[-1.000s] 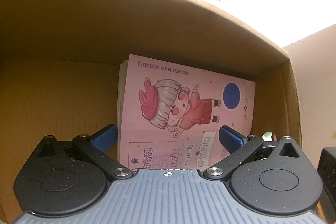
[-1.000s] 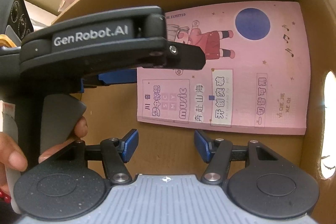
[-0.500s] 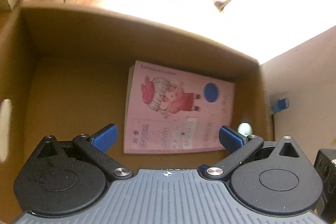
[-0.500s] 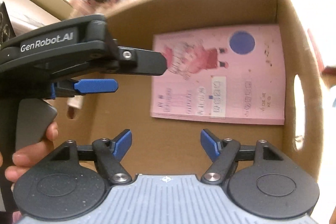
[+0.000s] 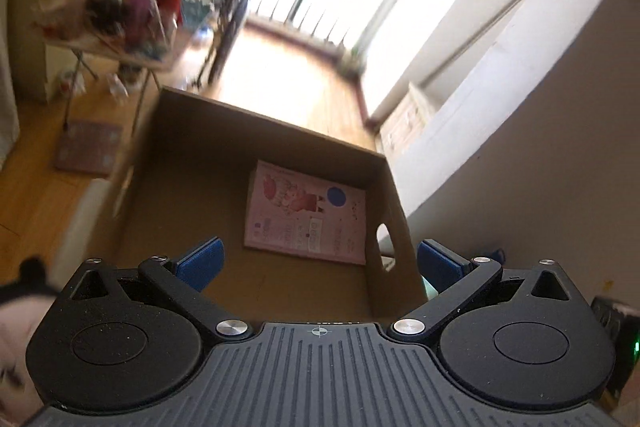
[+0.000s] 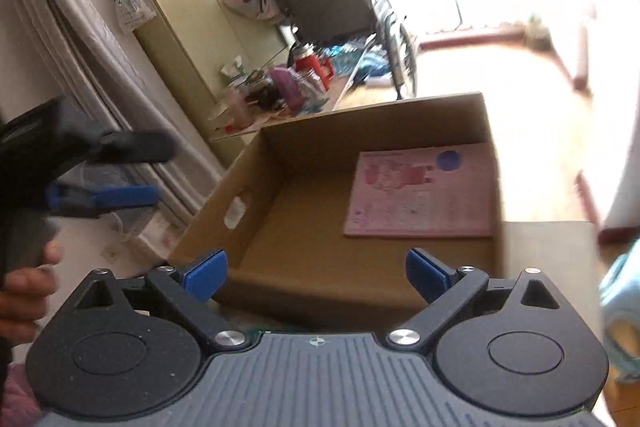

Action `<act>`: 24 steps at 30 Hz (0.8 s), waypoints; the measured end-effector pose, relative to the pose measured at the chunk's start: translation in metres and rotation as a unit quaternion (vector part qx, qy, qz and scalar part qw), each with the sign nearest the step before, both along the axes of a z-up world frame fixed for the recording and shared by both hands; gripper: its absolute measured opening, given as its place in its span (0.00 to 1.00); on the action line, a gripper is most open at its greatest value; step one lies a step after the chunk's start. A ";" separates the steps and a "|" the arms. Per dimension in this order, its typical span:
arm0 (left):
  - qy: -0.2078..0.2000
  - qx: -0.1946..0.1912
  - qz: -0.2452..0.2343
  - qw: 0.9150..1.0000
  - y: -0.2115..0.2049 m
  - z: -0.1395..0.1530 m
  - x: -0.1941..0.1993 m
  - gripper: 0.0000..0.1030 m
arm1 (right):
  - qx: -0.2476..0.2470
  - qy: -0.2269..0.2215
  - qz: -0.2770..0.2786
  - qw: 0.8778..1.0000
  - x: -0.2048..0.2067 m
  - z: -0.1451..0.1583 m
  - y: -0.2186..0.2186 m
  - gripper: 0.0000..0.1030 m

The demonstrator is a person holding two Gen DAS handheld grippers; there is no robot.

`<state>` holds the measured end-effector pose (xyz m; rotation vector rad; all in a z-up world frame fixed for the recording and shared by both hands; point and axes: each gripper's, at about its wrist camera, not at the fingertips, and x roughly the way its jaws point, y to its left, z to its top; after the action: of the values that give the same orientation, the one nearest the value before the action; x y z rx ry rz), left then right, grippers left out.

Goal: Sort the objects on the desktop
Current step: 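Withdraw the right gripper from the box toward the gold-lidded jar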

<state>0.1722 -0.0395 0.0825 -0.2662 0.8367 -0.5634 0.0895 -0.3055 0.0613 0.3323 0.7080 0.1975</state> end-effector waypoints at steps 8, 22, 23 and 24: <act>0.013 -0.064 0.080 0.995 0.044 -0.047 -0.104 1.00 | -0.071 0.010 -0.009 0.997 -0.048 -0.001 0.015 0.99; 0.017 -0.035 0.091 0.995 0.055 -0.095 -0.173 1.00 | -0.218 -0.029 0.043 0.975 -0.097 -0.007 0.085 1.00; 0.018 -0.034 0.089 0.995 0.057 -0.097 -0.175 1.00 | -0.219 -0.026 0.041 0.974 -0.098 -0.007 0.086 1.00; 0.022 -0.033 0.084 0.996 0.060 -0.099 -0.179 1.00 | -0.216 -0.022 0.041 0.975 -0.099 -0.006 0.086 1.00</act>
<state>-0.0064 0.0200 -0.0162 -0.4071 0.8298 -0.4295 -0.0094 -0.2194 0.0553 -0.1176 0.7006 0.1245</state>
